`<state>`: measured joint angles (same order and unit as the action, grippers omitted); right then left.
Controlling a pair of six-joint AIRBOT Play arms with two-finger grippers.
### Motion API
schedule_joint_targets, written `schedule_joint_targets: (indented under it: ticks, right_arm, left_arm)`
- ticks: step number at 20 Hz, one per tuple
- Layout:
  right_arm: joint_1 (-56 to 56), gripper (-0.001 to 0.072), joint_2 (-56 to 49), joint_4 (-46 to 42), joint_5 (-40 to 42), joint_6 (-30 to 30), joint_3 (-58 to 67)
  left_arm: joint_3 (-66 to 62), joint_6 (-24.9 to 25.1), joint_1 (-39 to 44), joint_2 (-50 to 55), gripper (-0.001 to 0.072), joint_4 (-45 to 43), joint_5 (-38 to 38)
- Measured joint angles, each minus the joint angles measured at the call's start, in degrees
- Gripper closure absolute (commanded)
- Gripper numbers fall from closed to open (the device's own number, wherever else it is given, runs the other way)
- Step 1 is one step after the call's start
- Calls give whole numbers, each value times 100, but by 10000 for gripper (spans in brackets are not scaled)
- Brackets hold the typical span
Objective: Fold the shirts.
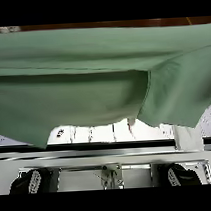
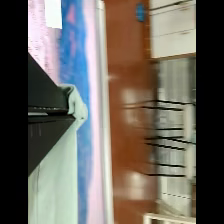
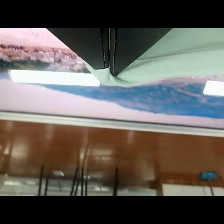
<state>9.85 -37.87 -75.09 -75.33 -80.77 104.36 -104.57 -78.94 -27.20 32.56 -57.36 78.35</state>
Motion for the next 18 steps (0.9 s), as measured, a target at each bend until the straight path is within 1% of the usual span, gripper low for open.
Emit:
schedule_joint_targets:
  ticks: [3, 5, 8, 10, 11, 12, 15, 18]
  right_arm:
    - [0, 659, -192, -146, -186, -83, 17]
    - [0, 659, -503, -179, -505, -142, 20]
    - [0, 660, -1241, -208, -1451, -203, -59]
    - [-52, 659, -1812, -269, -1753, -247, -286]
    - [-125, 660, -2105, -243, -1751, -243, -426]
    - [-238, 660, -2452, -236, -1620, -249, -581]
    - [-660, 659, -3602, -269, -667, -256, -859]
    - [-997, 659, -4739, -278, 920, -323, -968]
  left_arm:
    - [323, -20, 0, 42, 670, -184, 256]
    - [632, -20, 2, 175, 670, -282, 420]
    - [1392, -20, 4, 424, 670, -348, 643]
    - [2041, -17, 2, 667, 670, -415, 599]
    - [2367, 2, 7, 848, 670, -400, 498]
    - [2638, 26, 11, 1062, 670, -424, 330]
    - [3132, 136, 92, 1950, 669, -448, -315]
    - [3318, 389, 310, 2953, 670, -385, -1252]
